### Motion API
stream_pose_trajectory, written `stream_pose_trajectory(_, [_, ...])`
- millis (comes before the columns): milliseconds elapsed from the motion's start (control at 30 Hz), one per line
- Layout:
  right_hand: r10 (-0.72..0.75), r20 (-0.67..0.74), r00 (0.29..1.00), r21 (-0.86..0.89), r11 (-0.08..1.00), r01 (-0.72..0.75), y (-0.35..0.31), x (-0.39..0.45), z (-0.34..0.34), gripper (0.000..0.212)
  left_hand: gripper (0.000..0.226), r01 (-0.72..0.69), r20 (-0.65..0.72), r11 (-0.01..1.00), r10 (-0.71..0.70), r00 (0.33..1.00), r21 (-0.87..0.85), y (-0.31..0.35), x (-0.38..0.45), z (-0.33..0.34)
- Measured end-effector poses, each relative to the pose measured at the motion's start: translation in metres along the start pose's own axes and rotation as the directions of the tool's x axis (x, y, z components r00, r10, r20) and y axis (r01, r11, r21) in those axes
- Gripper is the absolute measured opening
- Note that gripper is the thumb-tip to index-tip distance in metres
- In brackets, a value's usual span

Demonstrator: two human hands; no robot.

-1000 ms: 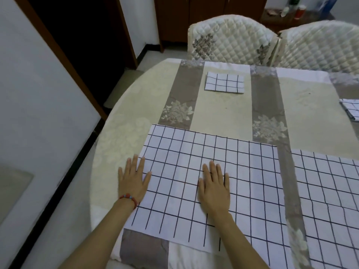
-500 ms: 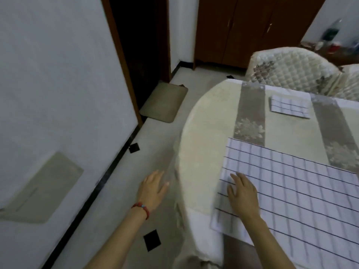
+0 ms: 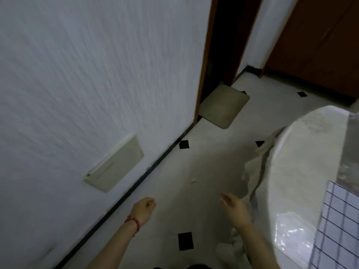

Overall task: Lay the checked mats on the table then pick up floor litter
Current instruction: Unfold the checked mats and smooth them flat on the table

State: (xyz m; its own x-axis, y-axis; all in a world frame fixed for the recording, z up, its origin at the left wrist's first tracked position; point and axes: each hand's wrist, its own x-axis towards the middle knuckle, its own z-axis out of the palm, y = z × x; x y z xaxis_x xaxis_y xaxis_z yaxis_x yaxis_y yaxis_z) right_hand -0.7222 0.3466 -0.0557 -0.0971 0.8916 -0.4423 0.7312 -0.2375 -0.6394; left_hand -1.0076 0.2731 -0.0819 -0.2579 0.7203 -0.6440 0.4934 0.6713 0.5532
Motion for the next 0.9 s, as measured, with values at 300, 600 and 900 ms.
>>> stream_pose_trajectory(300, [0.231,0.138,0.963,0.064,0.968,-0.242,-0.003,0.093,0.025,0.032,0.029,0.215,0.048,0.972,-0.211,0.976,-0.093,-0.006,0.067,-0.023])
stream_pose_trajectory(600, [0.444,0.150,0.883,0.190,0.864,-0.467,-0.023,0.227,-0.012,0.030,0.034,0.201,0.028,0.975,-0.199,0.980,-0.091,0.087,0.170,-0.072])
stream_pose_trajectory(900, [0.495,0.063,0.867,0.374,0.793,-0.481,-0.057,0.359,-0.061,0.029,0.036,0.162,0.105,0.986,-0.156,0.982,-0.051,0.172,0.325,-0.114])
